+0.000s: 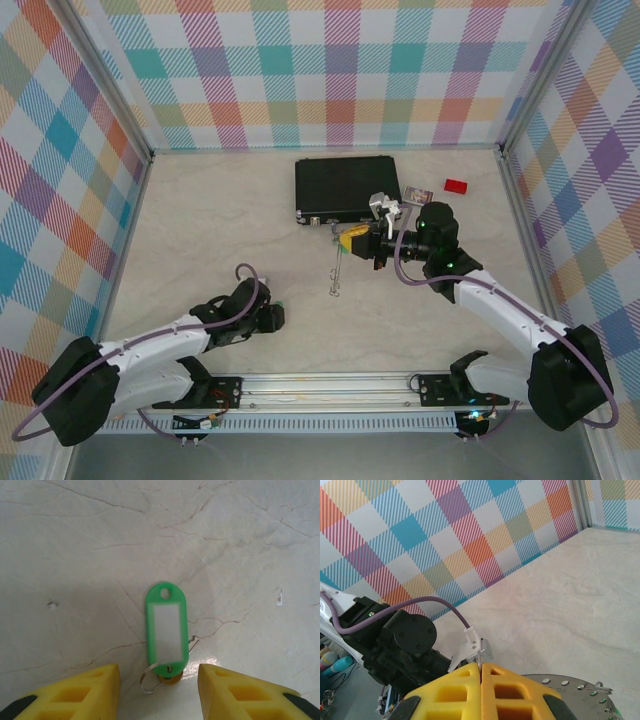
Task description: Put the keys on the keyring
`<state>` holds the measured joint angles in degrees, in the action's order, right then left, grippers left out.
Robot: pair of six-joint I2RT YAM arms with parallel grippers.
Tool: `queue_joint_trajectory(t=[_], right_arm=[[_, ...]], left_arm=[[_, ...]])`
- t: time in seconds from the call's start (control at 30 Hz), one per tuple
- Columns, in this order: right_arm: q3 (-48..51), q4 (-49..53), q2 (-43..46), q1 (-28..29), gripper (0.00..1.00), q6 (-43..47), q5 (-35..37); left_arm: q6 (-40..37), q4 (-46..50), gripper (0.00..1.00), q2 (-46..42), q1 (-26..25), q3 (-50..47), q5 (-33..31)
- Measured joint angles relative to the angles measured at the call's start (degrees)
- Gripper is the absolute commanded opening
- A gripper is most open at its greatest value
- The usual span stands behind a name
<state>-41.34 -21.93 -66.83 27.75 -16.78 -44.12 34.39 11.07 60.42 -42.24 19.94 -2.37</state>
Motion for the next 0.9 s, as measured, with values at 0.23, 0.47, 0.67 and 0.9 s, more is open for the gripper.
queue_joint_trajectory(t=[0.23, 0.47, 0.67, 0.9], right_arm=[[0.11, -0.15, -0.28, 0.00, 0.00, -0.39, -0.02], [0.11, -0.81, -0.81, 0.00, 0.00, -0.48, -0.04], [0.11, -1.16, -1.14, 0.00, 0.00, -0.63, -0.07], [0.11, -1.18, -1.33, 0.00, 0.00, -0.81, -0.09]], left_arm=[[-0.90, -0.72, 0.39, 1.62, 0.02, 0.52, 0.07], [-1.44, -1.18, 0.35, 0.00, 0.04, 0.44, 3.08], [-1.51, -1.97, 0.34, -2.54, 0.07, 0.00, 4.85], [-1.95, -2.19, 0.34, 0.07, 0.04, 0.04, 4.94]])
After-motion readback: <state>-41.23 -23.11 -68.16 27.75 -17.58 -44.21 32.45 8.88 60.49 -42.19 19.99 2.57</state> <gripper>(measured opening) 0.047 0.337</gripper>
